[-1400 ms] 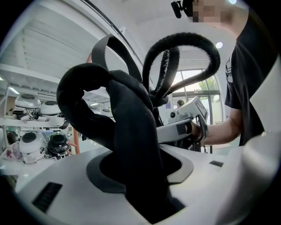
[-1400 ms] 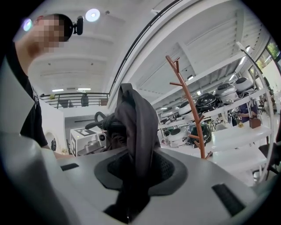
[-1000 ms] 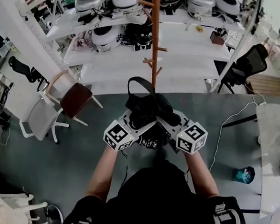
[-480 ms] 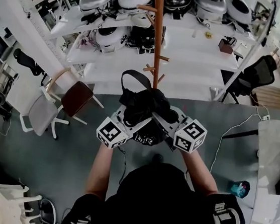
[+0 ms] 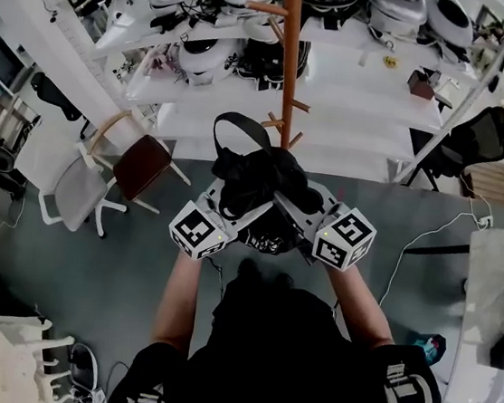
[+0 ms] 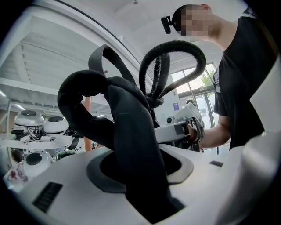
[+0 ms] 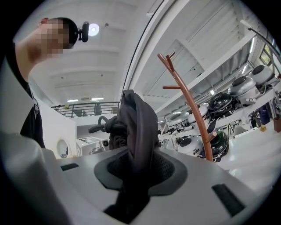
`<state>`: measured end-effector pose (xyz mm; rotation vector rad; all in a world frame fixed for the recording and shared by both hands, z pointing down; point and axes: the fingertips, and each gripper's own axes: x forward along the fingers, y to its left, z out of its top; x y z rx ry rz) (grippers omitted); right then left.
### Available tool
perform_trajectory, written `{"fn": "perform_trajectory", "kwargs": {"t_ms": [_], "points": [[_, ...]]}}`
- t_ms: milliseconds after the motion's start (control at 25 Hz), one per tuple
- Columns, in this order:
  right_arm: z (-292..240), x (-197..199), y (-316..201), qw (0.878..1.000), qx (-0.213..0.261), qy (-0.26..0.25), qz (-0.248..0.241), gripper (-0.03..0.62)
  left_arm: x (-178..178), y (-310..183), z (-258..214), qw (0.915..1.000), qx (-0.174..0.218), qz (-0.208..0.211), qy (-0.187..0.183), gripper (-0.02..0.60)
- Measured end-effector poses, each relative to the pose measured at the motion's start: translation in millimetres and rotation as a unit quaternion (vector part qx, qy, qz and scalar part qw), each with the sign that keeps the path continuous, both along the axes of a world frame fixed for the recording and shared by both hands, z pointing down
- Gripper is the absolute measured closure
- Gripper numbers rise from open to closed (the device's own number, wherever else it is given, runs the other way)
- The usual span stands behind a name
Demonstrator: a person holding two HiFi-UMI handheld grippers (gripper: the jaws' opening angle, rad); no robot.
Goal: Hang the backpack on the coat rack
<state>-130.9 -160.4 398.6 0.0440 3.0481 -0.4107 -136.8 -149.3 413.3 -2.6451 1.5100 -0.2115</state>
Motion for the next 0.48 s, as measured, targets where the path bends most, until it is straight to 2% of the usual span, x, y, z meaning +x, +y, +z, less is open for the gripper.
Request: {"fn": "perform_trajectory", "kwargs": {"t_ms": [240,480], "points": [[-4,-18,-23,1.0,-0.024,-0.017,0.005,0.477,-19,-22,-3,0.9997,0.007,0.022,0.004,0.368],[-13,-47,-51,0.999,-0.022,-0.025,0.031,0.476,-49,-51,-13,0.9986,0.019,0.049,0.003,0.368]]}}
